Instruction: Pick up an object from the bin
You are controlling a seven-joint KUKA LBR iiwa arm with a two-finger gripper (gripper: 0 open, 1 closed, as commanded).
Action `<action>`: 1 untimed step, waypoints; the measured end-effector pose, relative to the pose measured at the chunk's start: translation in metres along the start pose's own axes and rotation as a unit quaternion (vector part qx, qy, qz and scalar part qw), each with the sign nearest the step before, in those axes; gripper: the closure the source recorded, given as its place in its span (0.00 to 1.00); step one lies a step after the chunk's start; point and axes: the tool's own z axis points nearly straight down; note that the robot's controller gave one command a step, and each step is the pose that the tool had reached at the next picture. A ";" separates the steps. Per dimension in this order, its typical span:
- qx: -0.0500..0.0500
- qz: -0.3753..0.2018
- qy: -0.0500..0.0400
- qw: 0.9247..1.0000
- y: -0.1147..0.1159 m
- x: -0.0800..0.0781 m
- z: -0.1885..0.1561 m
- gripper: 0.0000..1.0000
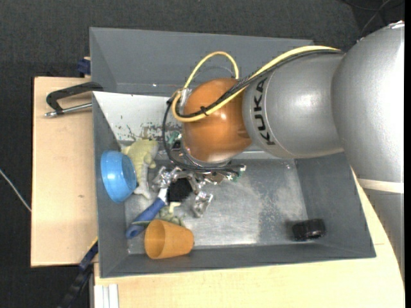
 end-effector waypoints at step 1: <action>0.000 0.000 -0.001 1.000 0.001 -0.002 -0.002 1.00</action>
Offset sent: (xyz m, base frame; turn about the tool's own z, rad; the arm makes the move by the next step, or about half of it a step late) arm 0.0000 0.0000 0.0000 0.0000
